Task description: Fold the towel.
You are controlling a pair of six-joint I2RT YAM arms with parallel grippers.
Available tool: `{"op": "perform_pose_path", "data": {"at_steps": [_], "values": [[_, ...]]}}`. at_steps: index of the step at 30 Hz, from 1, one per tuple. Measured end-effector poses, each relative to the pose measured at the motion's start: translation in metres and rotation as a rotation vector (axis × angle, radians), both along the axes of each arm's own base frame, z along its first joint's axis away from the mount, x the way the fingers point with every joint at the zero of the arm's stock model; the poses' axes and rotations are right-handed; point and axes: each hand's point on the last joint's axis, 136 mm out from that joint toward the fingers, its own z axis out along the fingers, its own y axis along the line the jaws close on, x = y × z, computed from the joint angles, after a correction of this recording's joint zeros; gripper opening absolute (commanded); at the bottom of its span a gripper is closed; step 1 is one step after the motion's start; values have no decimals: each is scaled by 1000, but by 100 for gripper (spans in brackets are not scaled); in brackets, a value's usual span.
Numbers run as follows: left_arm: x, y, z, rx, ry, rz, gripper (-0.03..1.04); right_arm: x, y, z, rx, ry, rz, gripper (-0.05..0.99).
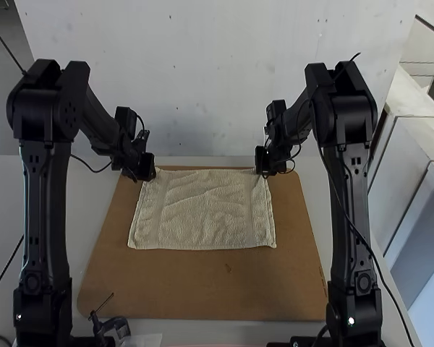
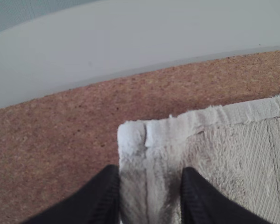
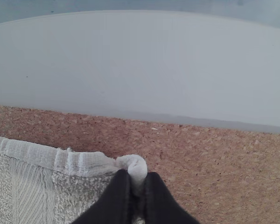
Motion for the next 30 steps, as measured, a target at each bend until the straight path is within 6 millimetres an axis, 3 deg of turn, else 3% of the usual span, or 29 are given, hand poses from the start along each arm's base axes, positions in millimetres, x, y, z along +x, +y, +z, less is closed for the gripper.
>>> {"op": "perform_pose_path", "data": {"at_steps": [7, 10, 22, 26, 30], "values": [[5, -1, 0, -8, -9, -1, 18, 0, 0, -1, 6, -7, 2, 1], [8, -2, 0, -13, -16, -2, 4, 0, 0, -1, 11, -11, 2, 1], [8, -3, -1, -17, -18, -3, 1, -1, -1, 1, 41, -29, 7, 1], [8, -3, 1, -18, -16, -3, 1, -11, -3, 5, 43, -18, 7, 1], [9, -6, 19, -20, -41, -9, 1, -11, -3, 22, 50, -41, 9, 1]]}}
